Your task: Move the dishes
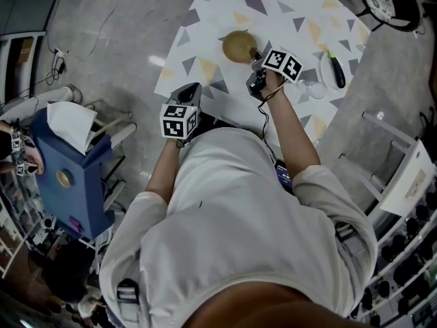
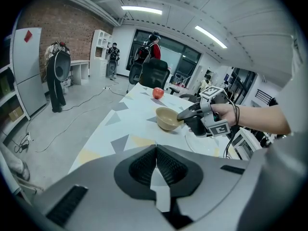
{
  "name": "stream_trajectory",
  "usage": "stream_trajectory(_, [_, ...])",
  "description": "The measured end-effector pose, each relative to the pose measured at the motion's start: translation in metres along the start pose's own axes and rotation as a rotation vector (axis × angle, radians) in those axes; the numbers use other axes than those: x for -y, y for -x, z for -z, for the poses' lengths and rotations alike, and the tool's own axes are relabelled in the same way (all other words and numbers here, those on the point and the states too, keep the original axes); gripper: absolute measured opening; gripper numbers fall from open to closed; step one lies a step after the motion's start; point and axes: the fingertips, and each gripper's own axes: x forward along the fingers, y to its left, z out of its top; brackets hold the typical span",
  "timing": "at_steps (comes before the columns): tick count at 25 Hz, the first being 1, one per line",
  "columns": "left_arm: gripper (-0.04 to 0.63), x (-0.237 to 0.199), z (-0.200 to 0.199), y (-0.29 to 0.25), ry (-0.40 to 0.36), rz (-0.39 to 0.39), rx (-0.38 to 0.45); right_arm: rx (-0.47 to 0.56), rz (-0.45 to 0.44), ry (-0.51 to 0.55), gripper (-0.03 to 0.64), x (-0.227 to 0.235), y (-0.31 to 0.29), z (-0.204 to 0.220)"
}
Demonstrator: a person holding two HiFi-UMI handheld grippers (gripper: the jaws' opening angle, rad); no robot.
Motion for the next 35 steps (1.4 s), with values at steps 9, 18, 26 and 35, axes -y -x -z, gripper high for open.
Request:
stream_trajectory(9, [0.020,0.002,-0.006,-0.001,-0.028,0.029,0.003,0.039,-0.020,0.037,0.136,-0.005,0.008,0.001])
stream_trajectory(18, [0.020,0.019,-0.017,-0.015,-0.089,0.112,-0.012,0.112,0.046,0.160,0.155,0.007,0.041,0.006])
stream_trajectory(26, [0.020,0.055,-0.034,-0.040,-0.198,0.227,-0.028,0.230,0.179,0.377,0.066,0.022,0.084,0.011])
stream_trajectory(35, [0.020,0.098,-0.033,-0.064,-0.319,0.367,-0.082,0.386,0.292,0.610,0.000,0.037,0.141,0.020])
